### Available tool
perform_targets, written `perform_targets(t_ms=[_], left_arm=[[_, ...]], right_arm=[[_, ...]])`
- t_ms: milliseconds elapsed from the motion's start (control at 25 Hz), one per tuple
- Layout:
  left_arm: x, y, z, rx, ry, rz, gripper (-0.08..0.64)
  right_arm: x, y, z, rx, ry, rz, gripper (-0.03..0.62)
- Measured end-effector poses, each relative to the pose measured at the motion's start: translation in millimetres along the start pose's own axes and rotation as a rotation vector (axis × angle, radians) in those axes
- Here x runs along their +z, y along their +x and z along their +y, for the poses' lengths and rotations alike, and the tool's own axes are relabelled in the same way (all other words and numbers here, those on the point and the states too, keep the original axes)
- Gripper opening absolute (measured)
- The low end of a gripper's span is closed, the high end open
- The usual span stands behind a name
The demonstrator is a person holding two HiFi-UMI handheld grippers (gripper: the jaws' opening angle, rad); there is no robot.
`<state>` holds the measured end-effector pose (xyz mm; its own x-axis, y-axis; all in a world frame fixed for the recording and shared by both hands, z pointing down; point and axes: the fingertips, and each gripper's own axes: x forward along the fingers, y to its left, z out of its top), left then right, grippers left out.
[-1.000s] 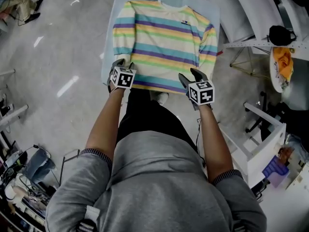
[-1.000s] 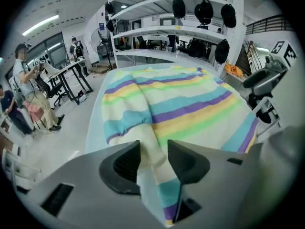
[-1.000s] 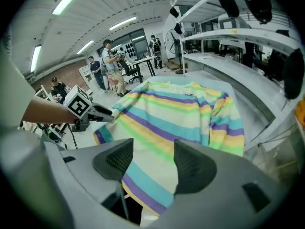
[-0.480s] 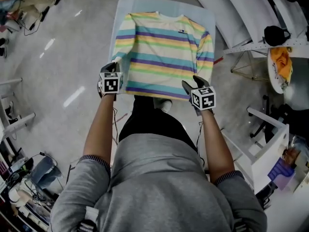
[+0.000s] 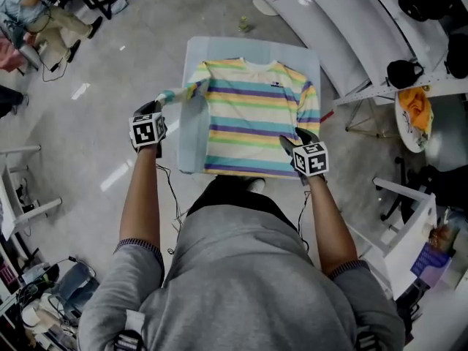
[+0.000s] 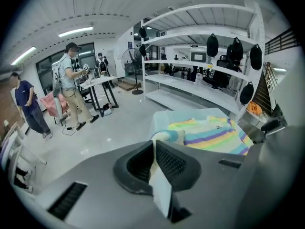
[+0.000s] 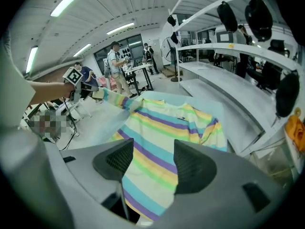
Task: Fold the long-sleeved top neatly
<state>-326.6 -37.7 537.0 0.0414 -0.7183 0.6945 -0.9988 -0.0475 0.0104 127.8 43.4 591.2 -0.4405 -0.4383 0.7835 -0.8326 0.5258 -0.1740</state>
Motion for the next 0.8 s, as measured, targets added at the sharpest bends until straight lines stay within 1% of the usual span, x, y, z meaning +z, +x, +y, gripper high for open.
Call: perform_targets(t_ms=[200, 360, 480, 640, 800], left_arm=[[17.5, 11.7, 47.0, 0.014, -0.037, 0.011, 0.032], [18.7, 21.0, 75.6, 0.042, -0.043, 0.036, 0.032], [17.2, 23.8, 91.6, 0.062, -0.073, 0.042, 0.032], [21.4, 21.8, 95.3, 0.059, -0.095, 0.029, 0.032], [39.1, 14.6, 82.4, 0.066, -0.102, 0.000, 0.034]], right_arm=[[29.1, 4.4, 2.3, -0.032, 0.003, 0.005, 0.280], [46.4, 8.2, 2.7, -0.047, 0.008, 0.006, 0.281], [56.7, 7.7, 1.4, -0.056, 0.009, -0.002, 0.280], [69.0, 7.5, -1.1, -0.051, -0.004, -0.015, 0.281], [77.6, 9.5, -9.6, -0.033, -0.009, -0.033, 0.280]])
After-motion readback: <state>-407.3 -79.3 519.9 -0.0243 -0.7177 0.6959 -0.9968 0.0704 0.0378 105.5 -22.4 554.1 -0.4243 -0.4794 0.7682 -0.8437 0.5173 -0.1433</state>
